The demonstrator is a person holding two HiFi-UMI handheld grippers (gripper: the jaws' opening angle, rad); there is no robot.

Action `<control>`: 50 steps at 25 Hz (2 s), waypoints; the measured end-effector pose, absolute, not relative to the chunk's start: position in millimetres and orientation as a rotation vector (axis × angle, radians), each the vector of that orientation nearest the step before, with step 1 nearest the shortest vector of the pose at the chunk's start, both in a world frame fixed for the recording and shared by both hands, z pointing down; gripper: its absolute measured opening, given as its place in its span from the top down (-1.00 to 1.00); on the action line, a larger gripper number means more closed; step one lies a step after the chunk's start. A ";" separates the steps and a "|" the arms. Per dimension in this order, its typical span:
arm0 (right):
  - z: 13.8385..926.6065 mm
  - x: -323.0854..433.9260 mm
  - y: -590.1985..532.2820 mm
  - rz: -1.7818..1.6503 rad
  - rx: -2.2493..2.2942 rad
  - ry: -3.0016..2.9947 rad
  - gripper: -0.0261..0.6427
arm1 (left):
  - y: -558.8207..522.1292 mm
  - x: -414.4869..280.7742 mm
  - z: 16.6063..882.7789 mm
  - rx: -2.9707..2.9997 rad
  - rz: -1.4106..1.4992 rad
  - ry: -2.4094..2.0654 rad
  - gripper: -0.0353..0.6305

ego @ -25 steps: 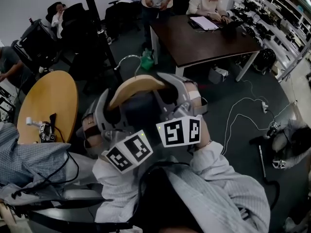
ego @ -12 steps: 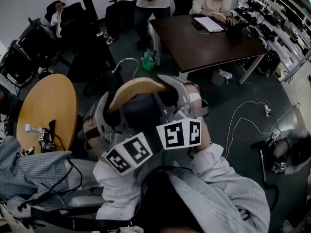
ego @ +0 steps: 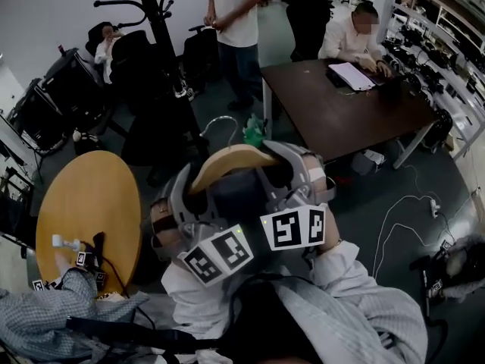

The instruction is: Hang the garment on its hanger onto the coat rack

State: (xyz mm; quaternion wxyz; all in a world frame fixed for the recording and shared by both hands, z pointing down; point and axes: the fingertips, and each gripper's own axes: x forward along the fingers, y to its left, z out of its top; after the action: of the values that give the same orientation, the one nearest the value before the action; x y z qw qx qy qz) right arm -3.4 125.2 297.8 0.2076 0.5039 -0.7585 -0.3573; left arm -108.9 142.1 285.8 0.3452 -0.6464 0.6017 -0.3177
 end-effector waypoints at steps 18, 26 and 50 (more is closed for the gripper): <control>303.7 -61.9 -128.5 -1.066 1.251 -2.283 0.63 | -92.9 -163.4 293.9 -1.562 -0.894 1.726 0.71; 271.5 -80.4 -261.7 -1.168 1.082 -2.399 0.63 | -209.7 -174.8 264.5 -1.417 -0.930 1.895 0.71; 233.1 -139.6 -430.1 -1.232 1.037 -2.440 0.60 | -372.6 -232.3 230.2 -1.358 -0.910 1.957 0.71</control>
State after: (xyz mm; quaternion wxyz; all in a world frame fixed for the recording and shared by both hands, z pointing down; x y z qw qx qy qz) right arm -139.6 -430.1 233.1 0.1091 0.3527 -0.8296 -0.4188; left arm -232.3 -372.6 230.2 0.2918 -0.5093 0.7341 -0.3413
